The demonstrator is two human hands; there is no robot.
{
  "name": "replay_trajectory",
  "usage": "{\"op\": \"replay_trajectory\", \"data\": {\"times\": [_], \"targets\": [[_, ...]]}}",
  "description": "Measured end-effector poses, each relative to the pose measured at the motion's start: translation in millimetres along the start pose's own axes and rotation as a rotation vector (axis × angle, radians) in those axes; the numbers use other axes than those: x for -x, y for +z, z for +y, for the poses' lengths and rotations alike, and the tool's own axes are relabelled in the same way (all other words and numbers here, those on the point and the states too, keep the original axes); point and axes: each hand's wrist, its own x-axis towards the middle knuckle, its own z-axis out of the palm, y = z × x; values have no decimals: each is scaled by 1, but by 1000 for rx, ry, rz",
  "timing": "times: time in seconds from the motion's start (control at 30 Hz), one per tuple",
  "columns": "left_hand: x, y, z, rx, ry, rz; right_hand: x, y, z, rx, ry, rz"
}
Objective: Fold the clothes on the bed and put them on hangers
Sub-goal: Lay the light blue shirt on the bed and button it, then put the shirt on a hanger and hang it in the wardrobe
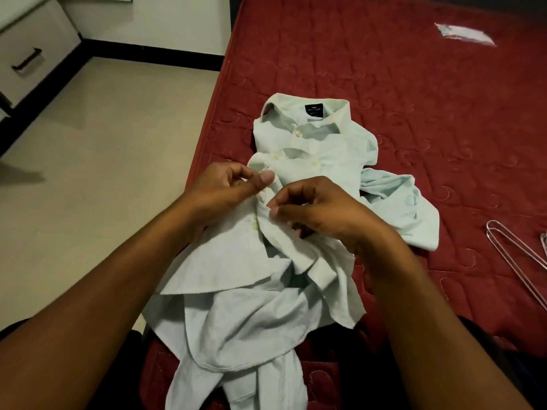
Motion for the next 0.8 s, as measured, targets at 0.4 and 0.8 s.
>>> {"op": "replay_trajectory", "data": {"times": [0.4,0.8], "targets": [[10,28,7,-91,166,-373,-30,-40,54,497,113,598],[-47,73,17,-704,355,-281,10,-82,64,254,150,425]]}}
